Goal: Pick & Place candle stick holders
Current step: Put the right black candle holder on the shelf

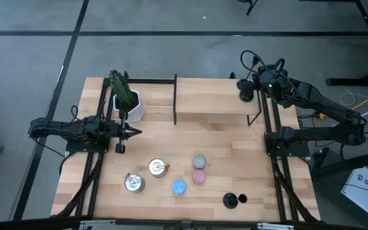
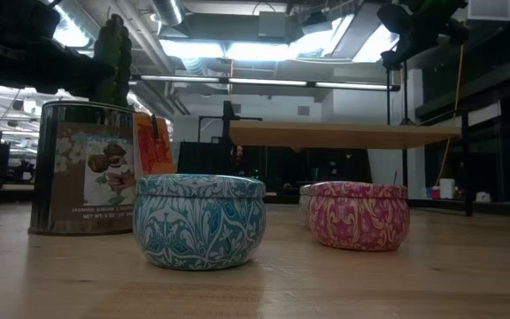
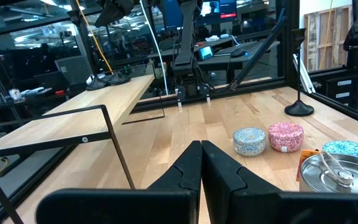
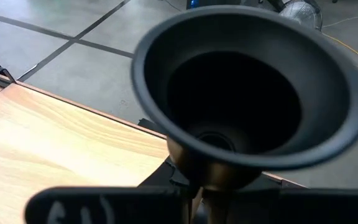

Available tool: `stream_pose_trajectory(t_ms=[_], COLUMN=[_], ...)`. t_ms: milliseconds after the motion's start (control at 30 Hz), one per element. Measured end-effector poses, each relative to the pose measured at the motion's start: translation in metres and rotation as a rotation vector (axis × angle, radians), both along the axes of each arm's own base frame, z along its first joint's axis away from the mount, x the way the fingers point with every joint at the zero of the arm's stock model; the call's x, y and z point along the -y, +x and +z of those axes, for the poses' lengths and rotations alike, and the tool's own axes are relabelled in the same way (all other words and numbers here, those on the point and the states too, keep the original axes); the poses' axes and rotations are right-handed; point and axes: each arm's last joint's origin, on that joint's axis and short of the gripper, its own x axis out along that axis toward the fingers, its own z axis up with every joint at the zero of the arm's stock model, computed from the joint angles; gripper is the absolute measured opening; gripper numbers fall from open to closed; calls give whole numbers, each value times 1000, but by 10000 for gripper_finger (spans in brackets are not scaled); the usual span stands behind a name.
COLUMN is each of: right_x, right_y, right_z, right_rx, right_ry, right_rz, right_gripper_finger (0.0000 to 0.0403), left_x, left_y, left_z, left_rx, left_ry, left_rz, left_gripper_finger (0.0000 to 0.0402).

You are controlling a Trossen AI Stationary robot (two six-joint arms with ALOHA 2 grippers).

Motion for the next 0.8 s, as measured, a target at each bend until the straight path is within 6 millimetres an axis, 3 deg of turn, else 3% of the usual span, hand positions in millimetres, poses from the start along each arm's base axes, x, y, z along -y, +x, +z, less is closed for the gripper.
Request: stream_pose_trajectory(t_ms=[467,800], right_x=[-6,0], right_y=[-13,0], right_z=[8,-1], right_rx=[52,-1], right_ry=[-20,8], right_rz=[8,-12], right_gripper_finger=[19,18], left_x=[0,0], left_y=[0,0], left_z=[0,0], left_rx=[0,1], left_ry=[0,0], left_rz=[0,0], left_gripper_finger=[4,4])
